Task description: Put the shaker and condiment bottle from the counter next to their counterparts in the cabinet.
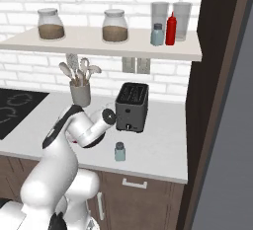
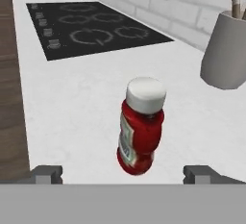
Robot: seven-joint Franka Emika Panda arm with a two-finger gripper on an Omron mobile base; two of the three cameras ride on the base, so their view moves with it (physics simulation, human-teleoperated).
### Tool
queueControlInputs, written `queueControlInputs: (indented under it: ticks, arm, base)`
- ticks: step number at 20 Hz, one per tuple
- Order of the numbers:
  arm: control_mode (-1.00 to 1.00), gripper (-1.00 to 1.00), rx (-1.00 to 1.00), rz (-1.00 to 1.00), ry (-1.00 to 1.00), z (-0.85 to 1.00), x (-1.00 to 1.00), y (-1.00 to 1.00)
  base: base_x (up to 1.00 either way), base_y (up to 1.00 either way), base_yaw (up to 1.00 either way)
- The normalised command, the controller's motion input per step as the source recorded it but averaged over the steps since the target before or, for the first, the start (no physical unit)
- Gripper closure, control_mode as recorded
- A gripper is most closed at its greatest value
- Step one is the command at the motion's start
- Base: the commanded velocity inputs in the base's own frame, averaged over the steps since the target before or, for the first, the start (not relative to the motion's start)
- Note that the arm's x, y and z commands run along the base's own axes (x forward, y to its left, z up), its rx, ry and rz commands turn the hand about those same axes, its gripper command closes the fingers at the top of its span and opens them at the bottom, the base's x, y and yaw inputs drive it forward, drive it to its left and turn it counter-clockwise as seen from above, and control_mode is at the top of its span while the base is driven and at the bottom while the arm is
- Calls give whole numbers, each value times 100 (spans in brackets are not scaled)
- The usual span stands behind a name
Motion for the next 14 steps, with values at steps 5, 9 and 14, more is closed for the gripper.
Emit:
queueControlInputs:
  ticks: [5, 9, 14]
  arm:
    - [-100, -100, 0, 0, 0, -2, 11, 44]
    - [-100, -100, 0, 0, 0, -18, 32, 38]
    - [-100, -100, 0, 0, 0, -35, 38, 12]
  base:
    - [0, 0, 0]
    - [0, 0, 0]
    - [0, 0, 0]
